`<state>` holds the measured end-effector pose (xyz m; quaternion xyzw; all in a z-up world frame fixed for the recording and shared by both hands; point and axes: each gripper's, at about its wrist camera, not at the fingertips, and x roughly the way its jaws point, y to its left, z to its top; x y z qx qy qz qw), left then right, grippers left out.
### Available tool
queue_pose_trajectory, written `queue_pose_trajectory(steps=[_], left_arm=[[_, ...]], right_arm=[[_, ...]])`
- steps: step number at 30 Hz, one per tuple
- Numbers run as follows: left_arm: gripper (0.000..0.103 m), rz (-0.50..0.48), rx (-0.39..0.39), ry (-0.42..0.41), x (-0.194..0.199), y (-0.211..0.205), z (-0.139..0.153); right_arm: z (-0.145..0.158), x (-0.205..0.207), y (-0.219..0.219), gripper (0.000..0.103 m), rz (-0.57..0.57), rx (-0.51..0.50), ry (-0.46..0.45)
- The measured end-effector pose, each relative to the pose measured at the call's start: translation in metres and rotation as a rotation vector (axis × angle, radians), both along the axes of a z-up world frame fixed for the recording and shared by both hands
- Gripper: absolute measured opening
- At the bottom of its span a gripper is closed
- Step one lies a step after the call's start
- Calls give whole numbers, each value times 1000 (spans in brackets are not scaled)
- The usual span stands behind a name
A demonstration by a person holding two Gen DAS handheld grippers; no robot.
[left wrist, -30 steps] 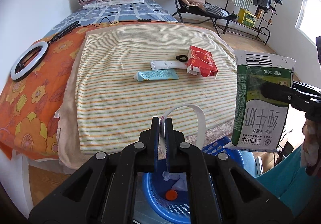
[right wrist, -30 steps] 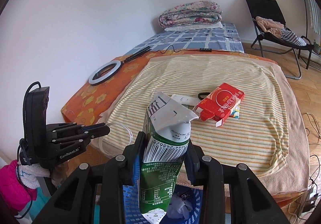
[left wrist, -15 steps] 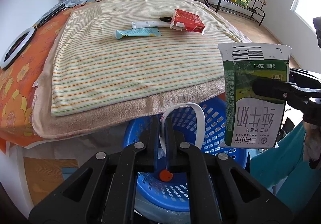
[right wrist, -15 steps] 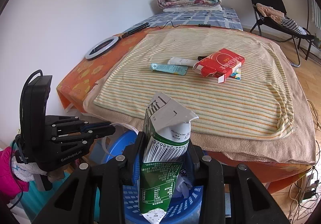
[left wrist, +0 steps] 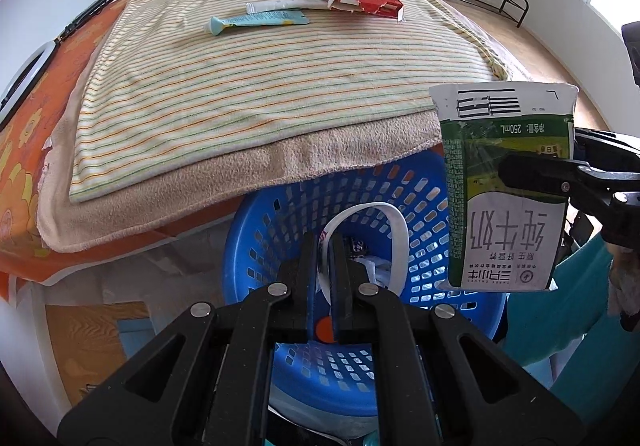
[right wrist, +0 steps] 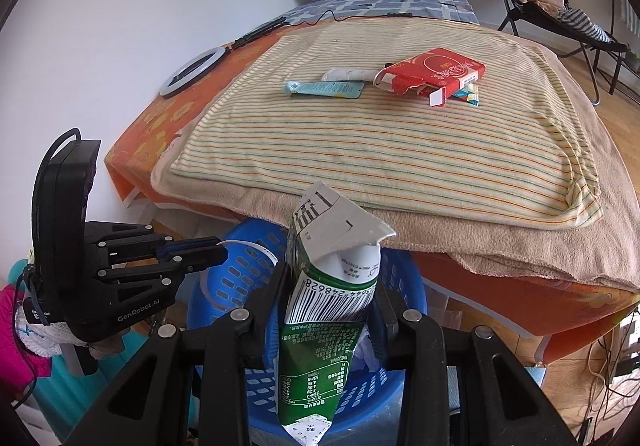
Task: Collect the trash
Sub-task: 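Carry the white band and green milk carton down over the blue basket, then open both grippers to drop the band and carton into the basket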
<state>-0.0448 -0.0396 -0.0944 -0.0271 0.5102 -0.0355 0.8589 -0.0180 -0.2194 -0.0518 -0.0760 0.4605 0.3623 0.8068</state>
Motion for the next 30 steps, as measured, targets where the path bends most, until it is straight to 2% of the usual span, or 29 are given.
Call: queue_pose_trajectory(steps=[11,12,13,14,16,19,21,23,28,30], left_arm=[[5,-16,17,9,2,-6,-4],[8,-14,13,12,3,-6,-4],[17,-13,7,14,3,-5,-4],[32,-10,7,11,3,-5,-4],[43,-6,13,-8,1,-5,-1],[45,-5,11,-12,1,-4,1],[53,0,14,-9,2,-4,0],[56,4,20,-7,3,-3,-1],[60,12,20,3,5,-3,-4],[60,12,24,2,5,-2,-3]], right_arm=[[-9,0,3,37,9,-22,25],[-10,0,3,37,8,-23,26],[-10,1,3,37,6,-22,29],[-10,1,3,37,4,-22,31],[-11,1,4,37,3,-21,38],[-12,2,4,38,5,-25,44],[-13,2,5,46,0,-31,46],[-13,3,4,64,-9,-31,47],[-12,4,5,79,-20,-47,35],[-13,5,5,81,-25,-49,37]])
